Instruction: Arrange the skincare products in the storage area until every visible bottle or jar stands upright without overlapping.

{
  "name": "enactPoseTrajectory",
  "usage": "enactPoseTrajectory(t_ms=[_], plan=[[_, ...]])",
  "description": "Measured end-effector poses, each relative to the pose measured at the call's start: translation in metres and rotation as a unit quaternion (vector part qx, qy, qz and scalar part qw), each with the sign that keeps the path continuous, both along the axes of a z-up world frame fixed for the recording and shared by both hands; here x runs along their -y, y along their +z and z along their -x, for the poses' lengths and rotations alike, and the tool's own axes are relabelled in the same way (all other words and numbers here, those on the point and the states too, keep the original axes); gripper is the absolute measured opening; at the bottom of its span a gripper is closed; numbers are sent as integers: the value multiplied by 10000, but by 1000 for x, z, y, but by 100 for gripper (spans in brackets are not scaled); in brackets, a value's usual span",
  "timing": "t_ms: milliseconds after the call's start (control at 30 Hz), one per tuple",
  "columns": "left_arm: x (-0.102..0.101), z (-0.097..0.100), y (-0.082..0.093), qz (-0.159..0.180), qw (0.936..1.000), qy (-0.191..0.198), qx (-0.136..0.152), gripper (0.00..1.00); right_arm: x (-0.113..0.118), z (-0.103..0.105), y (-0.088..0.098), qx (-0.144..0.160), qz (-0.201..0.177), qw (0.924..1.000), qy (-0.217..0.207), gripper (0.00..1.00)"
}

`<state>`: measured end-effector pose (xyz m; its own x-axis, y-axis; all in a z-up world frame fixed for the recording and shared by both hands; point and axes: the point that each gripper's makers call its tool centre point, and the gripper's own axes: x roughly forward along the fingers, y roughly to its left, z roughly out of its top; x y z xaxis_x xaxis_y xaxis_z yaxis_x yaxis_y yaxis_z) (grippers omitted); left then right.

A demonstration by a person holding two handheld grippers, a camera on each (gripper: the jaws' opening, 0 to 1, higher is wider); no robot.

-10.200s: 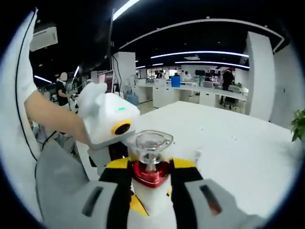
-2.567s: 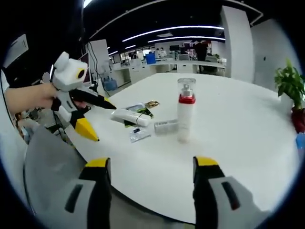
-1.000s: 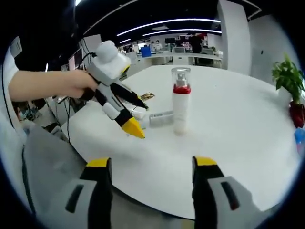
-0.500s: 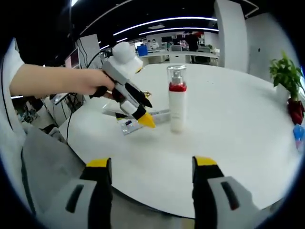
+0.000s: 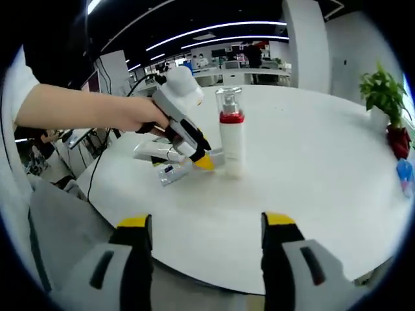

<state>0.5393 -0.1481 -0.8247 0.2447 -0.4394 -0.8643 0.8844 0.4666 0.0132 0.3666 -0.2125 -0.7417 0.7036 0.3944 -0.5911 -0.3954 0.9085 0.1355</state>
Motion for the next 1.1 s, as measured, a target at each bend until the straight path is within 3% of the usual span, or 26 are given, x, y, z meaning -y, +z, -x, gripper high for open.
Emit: enactPoseTrajectory(t_ms=[333, 633, 1100], plan=[[9, -11, -3, 9, 9998, 100, -174, 28, 1, 0, -1, -43, -9, 10000, -47, 68], [8, -14, 0, 31, 9997, 210, -143, 18, 1, 0, -2, -56, 2, 10000, -35, 68], [6, -7, 15, 344, 9987, 358, -124, 17, 0, 0, -2, -43, 28, 10000, -6, 67]])
